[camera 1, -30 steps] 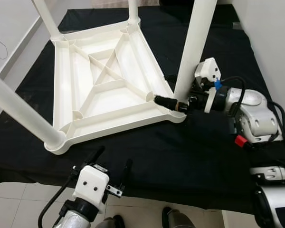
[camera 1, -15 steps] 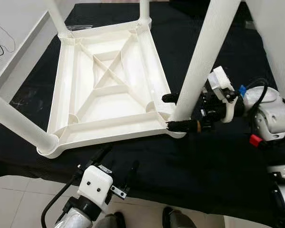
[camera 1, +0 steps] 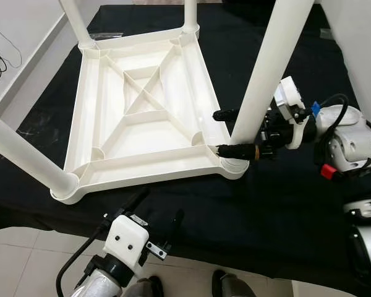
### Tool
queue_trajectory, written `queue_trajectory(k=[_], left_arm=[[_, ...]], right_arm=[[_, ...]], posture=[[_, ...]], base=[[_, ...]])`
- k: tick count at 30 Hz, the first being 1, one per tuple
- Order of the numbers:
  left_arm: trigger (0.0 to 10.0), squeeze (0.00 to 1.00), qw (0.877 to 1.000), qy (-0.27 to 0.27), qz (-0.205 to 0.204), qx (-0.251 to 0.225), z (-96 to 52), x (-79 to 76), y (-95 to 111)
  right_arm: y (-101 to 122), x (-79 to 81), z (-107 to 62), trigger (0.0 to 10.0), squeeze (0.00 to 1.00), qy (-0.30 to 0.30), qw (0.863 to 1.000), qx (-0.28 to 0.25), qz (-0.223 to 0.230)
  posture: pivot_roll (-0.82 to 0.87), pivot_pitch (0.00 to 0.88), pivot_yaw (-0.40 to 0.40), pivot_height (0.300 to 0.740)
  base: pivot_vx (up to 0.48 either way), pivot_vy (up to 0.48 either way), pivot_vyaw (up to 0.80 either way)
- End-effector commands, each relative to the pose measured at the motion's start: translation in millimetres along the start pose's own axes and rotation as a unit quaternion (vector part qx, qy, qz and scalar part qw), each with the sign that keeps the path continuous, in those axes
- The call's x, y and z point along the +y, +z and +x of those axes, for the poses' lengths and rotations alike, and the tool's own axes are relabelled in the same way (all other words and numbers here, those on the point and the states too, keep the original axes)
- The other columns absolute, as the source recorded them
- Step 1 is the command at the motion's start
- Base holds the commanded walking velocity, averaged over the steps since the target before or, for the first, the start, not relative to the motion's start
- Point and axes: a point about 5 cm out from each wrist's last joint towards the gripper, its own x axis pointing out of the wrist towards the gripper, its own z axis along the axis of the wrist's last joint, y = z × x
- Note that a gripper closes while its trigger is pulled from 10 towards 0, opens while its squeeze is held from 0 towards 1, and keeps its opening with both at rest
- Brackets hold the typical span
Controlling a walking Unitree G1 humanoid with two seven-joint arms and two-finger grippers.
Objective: Building children table
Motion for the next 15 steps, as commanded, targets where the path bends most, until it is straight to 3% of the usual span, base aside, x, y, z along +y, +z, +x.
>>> queue_trajectory(k=[1,9,12,13,14,15], left_arm=[[10.0,0.0,1.0,-0.019,-0.01,0.01,-3.0,-4.0,-4.4],[10.0,0.0,0.999,-0.029,-0.013,0.007,-2.5,-5.6,-4.7],[10.0,0.0,0.999,-0.031,-0.015,0.007,-3.3,-5.9,-5.2],[10.0,0.0,0.999,-0.033,-0.017,0.008,-4.7,-6.0,-5.9],[10.0,0.0,0.999,-0.033,-0.017,0.008,-4.7,-6.0,-5.9],[10.0,0.0,0.999,-0.033,-0.017,0.009,-5.6,-5.6,-6.1]], right_arm=[[7.3,-1.3,-4.9,0.0,0.0,0.009,1.0,0.0,-0.01],[9.6,0.4,-11.4,0.0,0.0,0.019,1.0,-0.008,-0.002],[2.0,10.6,-7.1,0.0,0.0,0.014,0.999,-0.029,0.019],[-16.6,23.8,9.2,0.0,0.0,-0.031,0.998,-0.035,0.039],[-16.6,23.8,9.2,0.0,0.0,-0.031,0.998,-0.035,0.039],[-41.9,33.4,33.5,0.0,0.0,-0.131,0.989,-0.002,0.073]], posture=[[0.04,0.27,0.005,0.74],[0.04,0.268,0.007,0.74],[0.03,0.265,0.004,0.74],[0.02,0.263,-0.003,0.74],[0.02,0.263,-0.003,0.74],[0.03,0.265,-0.003,0.74]], base=[[0.0,0.0,0.0],[0.0,0.0,0.0],[0.0,0.0,0.0],[0.0,0.0,0.0],[0.0,0.0,0.0],[0.0,0.0,0.0]])
